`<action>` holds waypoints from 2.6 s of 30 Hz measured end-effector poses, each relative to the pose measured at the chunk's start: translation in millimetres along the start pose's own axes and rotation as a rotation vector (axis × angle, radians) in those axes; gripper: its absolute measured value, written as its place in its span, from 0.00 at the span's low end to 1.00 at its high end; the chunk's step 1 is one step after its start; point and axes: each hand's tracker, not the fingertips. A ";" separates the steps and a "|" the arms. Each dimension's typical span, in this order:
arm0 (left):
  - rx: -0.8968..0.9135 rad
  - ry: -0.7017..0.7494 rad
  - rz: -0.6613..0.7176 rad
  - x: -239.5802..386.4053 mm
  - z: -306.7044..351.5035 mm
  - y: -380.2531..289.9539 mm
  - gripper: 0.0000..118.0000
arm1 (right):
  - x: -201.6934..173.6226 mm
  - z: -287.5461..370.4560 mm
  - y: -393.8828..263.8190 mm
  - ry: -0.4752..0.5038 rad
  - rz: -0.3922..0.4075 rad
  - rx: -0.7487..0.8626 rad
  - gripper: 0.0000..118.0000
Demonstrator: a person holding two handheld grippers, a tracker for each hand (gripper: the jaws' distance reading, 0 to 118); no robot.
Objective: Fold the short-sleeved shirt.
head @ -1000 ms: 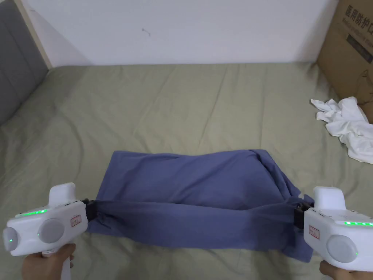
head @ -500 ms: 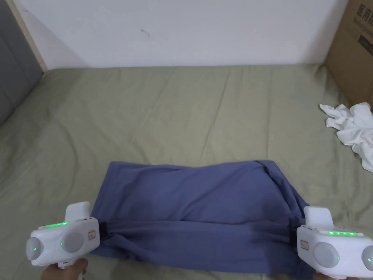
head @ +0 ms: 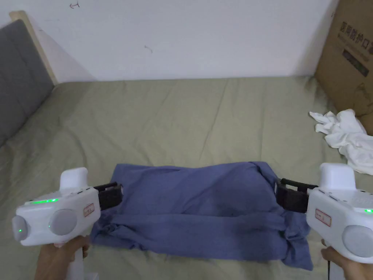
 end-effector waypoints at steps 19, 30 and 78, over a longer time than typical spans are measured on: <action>0.327 -0.027 -0.050 38.1 95.9 -36.7 0.04 | -33.6 98.5 -7.0 -0.124 0.102 0.290 0.02; 0.141 -0.022 -0.008 11.1 56.5 -34.3 0.03 | -29.7 82.4 -8.3 -0.119 0.085 0.251 0.02; -0.289 0.087 -0.023 -37.1 -79.4 -65.3 0.07 | 27.9 -102.6 -139.2 -0.101 -0.091 -0.500 0.17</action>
